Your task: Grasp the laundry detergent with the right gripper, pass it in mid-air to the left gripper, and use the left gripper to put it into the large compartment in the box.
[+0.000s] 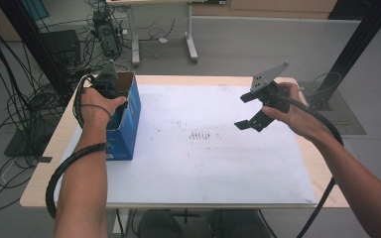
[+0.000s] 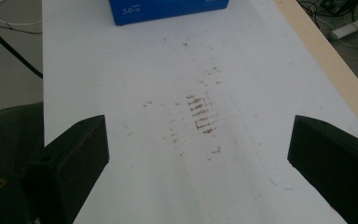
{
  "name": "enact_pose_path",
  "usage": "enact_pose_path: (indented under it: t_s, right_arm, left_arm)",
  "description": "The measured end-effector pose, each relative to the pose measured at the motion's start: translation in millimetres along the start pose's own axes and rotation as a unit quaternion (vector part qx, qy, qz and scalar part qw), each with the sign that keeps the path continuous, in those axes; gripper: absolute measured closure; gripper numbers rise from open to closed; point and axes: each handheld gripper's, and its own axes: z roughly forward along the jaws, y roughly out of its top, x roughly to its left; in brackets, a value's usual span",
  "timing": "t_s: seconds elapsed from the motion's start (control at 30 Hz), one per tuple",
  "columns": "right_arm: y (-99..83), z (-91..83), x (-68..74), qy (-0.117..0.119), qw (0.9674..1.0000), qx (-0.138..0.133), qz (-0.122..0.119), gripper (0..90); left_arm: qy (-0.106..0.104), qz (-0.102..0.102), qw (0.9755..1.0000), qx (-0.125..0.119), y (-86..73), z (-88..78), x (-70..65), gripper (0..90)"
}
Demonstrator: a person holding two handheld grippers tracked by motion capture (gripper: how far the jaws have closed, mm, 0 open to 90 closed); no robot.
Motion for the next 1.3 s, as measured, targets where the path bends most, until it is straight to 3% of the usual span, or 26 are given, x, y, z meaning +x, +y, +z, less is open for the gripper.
enact_pose_path:
  t_s: [1.3]
  right_arm:
    - [-1.5, -3.7, -0.2, -0.004, 1.0000, 0.003, -0.001, 5.4]
  left_arm:
    - [0.001, 0.000, 1.0000, -0.003, -0.6, 0.3, -0.3, 36.7]
